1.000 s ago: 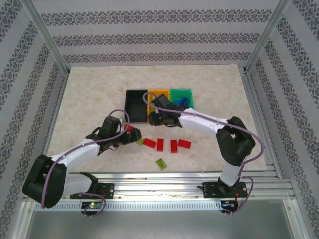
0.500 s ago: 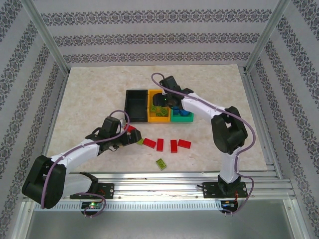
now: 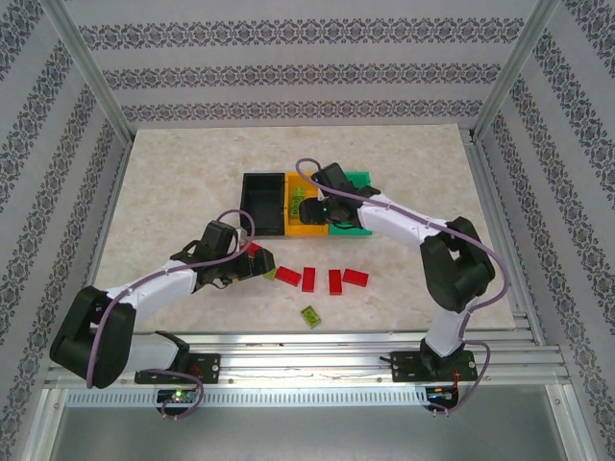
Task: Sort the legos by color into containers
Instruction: Place the lego in the container, then move the lego to the center of the table.
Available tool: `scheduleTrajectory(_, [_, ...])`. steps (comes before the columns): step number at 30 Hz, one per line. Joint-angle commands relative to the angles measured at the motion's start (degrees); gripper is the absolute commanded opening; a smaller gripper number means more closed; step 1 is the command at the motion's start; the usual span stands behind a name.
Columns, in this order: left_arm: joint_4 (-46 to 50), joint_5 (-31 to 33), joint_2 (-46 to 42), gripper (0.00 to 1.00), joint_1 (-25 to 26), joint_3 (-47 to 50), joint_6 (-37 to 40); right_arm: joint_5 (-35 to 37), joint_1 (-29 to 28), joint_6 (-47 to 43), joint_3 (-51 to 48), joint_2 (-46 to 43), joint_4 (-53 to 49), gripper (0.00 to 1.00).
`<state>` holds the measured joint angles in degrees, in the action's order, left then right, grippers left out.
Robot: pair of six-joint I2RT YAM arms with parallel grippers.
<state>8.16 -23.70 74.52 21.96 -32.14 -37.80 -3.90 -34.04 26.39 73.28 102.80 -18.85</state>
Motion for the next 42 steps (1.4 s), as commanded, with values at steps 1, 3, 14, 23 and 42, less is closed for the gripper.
scheduleTrajectory(1, [4.3,-0.4,2.4,0.94,-0.2,-3.2,3.6,1.4,-0.8,0.9,-3.8,-4.2,1.5,0.56])
scheduleTrajectory(3, [5.6,-0.3,4.0,0.93,-0.2,-4.7,4.5,1.6,-1.0,1.4,-5.6,-5.6,1.8,0.56])
scheduleTrajectory(14, [16.2,2.2,10.4,0.76,1.3,-12.3,14.4,3.4,-1.8,2.2,-9.5,-7.9,2.7,0.56])
scheduleTrajectory(23, [23.7,6.7,15.4,0.72,5.5,-18.7,21.2,3.2,-1.9,2.3,-9.5,-7.7,3.4,0.56])
scheduleTrajectory(42, [27.7,13.9,16.9,0.65,6.4,-19.3,18.7,3.8,-1.9,2.1,-10.7,-8.5,3.7,0.56])
